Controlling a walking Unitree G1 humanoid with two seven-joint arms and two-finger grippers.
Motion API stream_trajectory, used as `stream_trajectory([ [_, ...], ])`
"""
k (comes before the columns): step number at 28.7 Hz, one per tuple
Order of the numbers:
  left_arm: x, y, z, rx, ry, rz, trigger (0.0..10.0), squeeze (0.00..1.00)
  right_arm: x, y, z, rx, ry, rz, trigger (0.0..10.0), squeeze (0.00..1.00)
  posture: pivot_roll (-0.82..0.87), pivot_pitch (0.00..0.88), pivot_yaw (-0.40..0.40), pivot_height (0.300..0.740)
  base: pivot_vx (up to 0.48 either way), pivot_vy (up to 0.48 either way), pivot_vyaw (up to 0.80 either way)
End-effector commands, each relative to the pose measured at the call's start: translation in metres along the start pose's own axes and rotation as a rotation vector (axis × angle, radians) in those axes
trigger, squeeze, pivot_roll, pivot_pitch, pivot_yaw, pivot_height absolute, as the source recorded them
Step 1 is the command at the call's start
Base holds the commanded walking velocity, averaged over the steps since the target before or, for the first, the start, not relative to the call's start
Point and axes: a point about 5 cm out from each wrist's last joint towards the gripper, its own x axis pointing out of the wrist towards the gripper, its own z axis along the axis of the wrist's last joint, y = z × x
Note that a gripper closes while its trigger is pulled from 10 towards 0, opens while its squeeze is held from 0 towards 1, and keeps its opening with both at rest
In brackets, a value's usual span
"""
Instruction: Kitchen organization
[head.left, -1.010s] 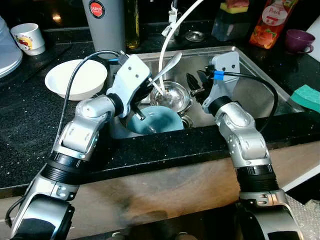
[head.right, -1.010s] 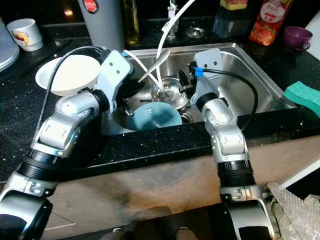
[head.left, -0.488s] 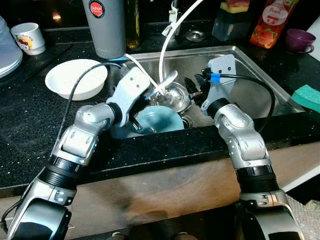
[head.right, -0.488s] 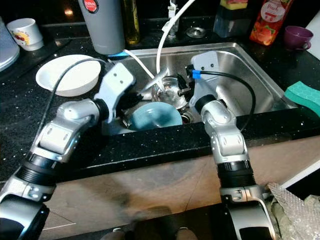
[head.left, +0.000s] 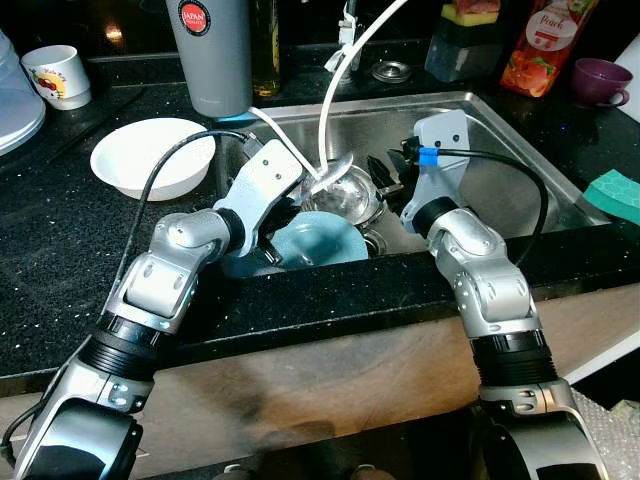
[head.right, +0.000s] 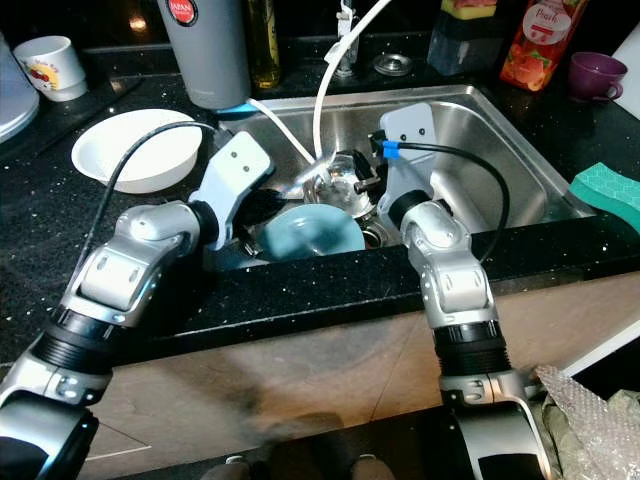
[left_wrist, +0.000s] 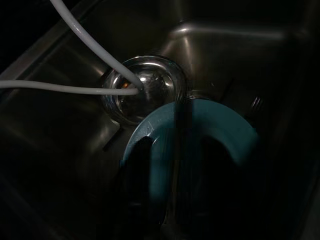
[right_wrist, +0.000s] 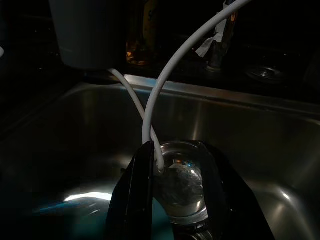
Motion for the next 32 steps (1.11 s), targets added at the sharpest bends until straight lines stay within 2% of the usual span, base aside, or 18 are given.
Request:
stream_trajectory([
  [1,-0.001,-0.003,-0.004,0.016,0.024,-0.005,10.0,1.00,-0.002,0.000,-0.003,-0.005,0.017,0.004,10.0,0.00,0.02,0.098,-0.012,0.740,0.000,0.000,0.00],
  [2,-0.001,-0.002,-0.005,0.021,0.028,0.002,10.0,0.16,-0.001,0.000,-0.003,-0.004,0.016,0.008,10.0,0.00,0.02,0.098,-0.012,0.740,0.000,0.000,0.00],
  [3,-0.001,-0.001,-0.005,0.023,0.031,0.009,10.0,0.00,-0.001,0.001,-0.003,0.000,0.015,0.014,10.0,0.00,0.02,0.098,-0.012,0.740,0.000,0.000,0.00],
  [10,-0.002,0.005,-0.005,0.014,0.040,0.047,10.0,0.00,-0.002,0.003,-0.003,0.007,0.015,0.034,10.0,0.00,0.02,0.098,-0.012,0.740,0.000,0.000,0.00],
  [11,-0.005,0.016,-0.002,0.026,0.035,0.122,10.0,0.00,-0.001,0.004,-0.003,0.009,0.014,0.036,10.0,0.00,0.02,0.099,-0.014,0.740,0.000,0.000,0.00],
  [14,-0.010,0.035,0.009,0.061,-0.007,0.250,10.0,0.00,-0.001,0.003,-0.002,0.010,0.013,0.036,10.0,0.00,0.02,0.102,-0.016,0.740,0.000,0.000,0.00],
  [15,-0.010,0.035,0.009,0.061,-0.007,0.250,10.0,0.00,-0.001,0.003,-0.002,0.010,0.013,0.036,10.0,0.00,0.02,0.102,-0.016,0.740,0.000,0.000,0.00],
  [17,-0.015,0.047,0.017,0.071,-0.039,0.328,10.0,0.00,-0.001,0.004,-0.002,0.010,0.013,0.037,10.0,0.00,0.02,0.102,-0.016,0.740,0.000,0.000,0.00],
  [18,-0.020,0.056,0.022,0.072,-0.051,0.377,10.0,0.23,0.000,0.004,-0.002,0.011,0.012,0.038,10.0,0.00,0.02,0.103,-0.018,0.740,0.000,0.000,0.00],
  [19,-0.027,0.067,0.026,0.074,-0.058,0.431,10.0,1.00,0.000,0.004,-0.002,0.011,0.012,0.041,10.0,0.00,0.02,0.103,-0.018,0.740,0.000,0.000,0.00],
  [23,-0.046,0.093,0.032,0.070,-0.038,0.586,10.0,1.00,0.001,0.005,-0.001,0.012,0.011,0.047,10.0,0.00,0.02,0.101,-0.021,0.740,0.000,0.000,0.00],
  [24,-0.052,0.101,0.031,0.035,-0.043,0.636,10.0,0.04,0.001,0.005,-0.001,0.012,0.011,0.048,10.0,0.00,0.03,0.102,-0.021,0.740,0.000,0.000,0.00],
  [25,-0.057,0.108,0.029,-0.001,-0.043,0.685,10.0,0.00,0.001,0.006,-0.001,0.012,0.011,0.050,10.0,0.00,0.03,0.102,-0.021,0.740,0.000,0.000,0.00],
  [26,-0.057,0.108,0.029,-0.001,-0.043,0.685,10.0,0.00,0.001,0.006,-0.001,0.012,0.011,0.050,10.0,0.00,0.03,0.102,-0.021,0.740,0.000,0.000,0.00],
  [27,-0.063,0.114,0.026,-0.031,-0.034,0.733,10.0,0.00,0.001,0.006,-0.001,0.012,0.011,0.051,10.0,0.00,0.03,0.101,-0.023,0.740,0.000,0.000,0.00],
  [30,-0.082,0.135,0.013,-0.084,0.038,0.879,10.0,0.00,0.001,0.007,-0.001,0.010,0.010,0.056,10.0,0.00,0.02,0.100,-0.023,0.740,0.000,0.000,0.00],
  [32,-0.091,0.143,0.004,-0.134,0.080,0.926,10.0,0.00,0.001,0.007,-0.001,0.010,0.010,0.058,10.0,0.00,0.02,0.098,-0.024,0.740,0.000,0.000,0.00],
])
